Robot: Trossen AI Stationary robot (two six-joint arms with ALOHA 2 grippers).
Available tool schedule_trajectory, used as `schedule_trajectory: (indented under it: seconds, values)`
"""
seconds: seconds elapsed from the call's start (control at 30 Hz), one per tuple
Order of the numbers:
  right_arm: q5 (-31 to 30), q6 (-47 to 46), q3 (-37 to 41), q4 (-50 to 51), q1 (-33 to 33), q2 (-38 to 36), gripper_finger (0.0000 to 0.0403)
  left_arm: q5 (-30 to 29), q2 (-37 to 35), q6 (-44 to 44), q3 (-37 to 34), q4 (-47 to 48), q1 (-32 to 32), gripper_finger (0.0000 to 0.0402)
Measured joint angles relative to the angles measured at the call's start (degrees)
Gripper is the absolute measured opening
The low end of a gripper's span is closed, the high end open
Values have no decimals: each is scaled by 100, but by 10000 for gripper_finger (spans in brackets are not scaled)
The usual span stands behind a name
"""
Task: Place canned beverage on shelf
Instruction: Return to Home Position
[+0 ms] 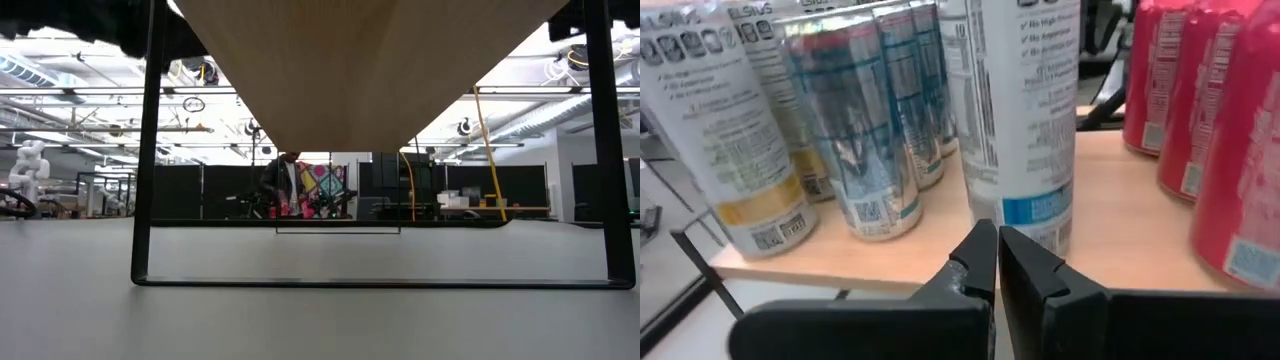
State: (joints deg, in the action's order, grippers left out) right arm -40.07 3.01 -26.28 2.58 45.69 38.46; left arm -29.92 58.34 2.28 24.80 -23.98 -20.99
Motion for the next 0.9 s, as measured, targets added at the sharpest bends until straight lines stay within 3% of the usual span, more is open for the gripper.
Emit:
schedule_trajectory:
  seconds: [0.1,0.4,0.9]
  values:
    - [39,-7,341,-440,0,0,0,108,-45,-2,-387,-441,2,13]
    - [1014,238,1508,-2471,-314,-7,0,719,-44,-39,-1482,-2176,-2,13]
    - [2111,65,2251,-3259,-1007,-19,0,1034,-43,-41,-2423,-3310,-2,13]
